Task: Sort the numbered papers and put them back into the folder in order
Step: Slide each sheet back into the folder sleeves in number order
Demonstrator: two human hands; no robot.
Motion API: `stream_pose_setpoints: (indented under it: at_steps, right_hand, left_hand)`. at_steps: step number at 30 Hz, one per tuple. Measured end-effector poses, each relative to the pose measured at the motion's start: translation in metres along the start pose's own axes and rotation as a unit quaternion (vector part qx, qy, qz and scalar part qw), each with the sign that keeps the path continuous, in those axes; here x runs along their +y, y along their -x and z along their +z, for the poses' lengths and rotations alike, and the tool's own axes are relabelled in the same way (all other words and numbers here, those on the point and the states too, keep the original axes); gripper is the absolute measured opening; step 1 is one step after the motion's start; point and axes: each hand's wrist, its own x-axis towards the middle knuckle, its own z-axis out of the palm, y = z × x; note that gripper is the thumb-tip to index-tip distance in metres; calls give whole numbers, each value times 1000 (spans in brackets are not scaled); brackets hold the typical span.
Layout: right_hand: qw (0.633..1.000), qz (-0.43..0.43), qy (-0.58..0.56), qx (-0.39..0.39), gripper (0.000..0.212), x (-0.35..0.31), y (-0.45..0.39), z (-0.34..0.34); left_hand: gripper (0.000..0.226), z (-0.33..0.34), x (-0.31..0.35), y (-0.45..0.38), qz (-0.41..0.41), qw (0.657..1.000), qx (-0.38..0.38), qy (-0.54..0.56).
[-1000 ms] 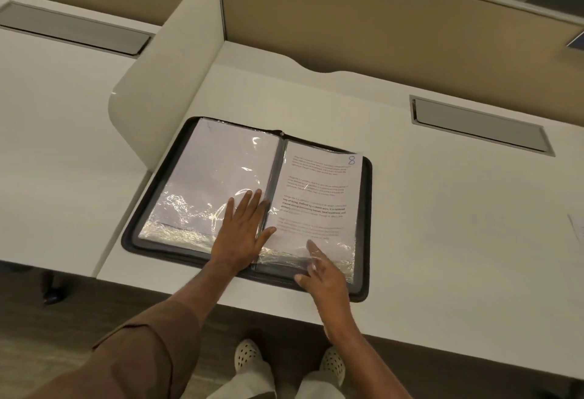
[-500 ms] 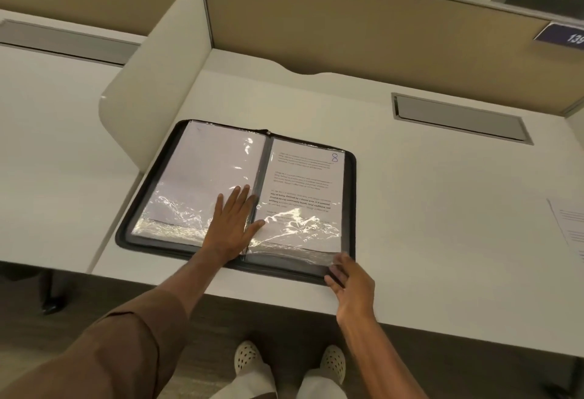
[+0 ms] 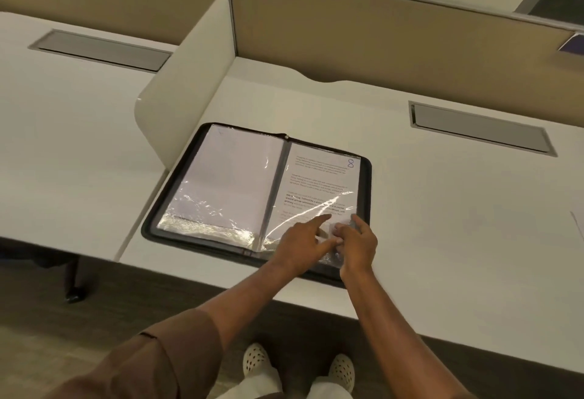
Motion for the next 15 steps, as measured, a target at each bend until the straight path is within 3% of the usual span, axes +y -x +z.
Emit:
stream_pose_setpoints:
  at_steps: [3, 5, 8, 12, 15]
  right_hand:
    - [999, 17, -30, 3, 40, 6, -7, 1]
    - [1000, 9, -20, -4, 35, 9, -9, 0]
    - [991, -88, 98, -24, 28, 19, -14, -8]
    - [889, -304, 333, -88, 32, 34, -22, -19]
    - [806, -368, 446, -123, 40, 43, -31, -24]
  left_hand:
    - [38, 3, 1, -6, -41, 998, 57, 2]
    - [21, -4, -1, -10, -74, 993, 68, 63]
    - [9, -29, -5, -12, -125, 975, 97, 158]
    - [11, -70, -29, -11, -147, 954, 183, 186]
    - [10, -102, -49, -6, -166, 929, 228, 240]
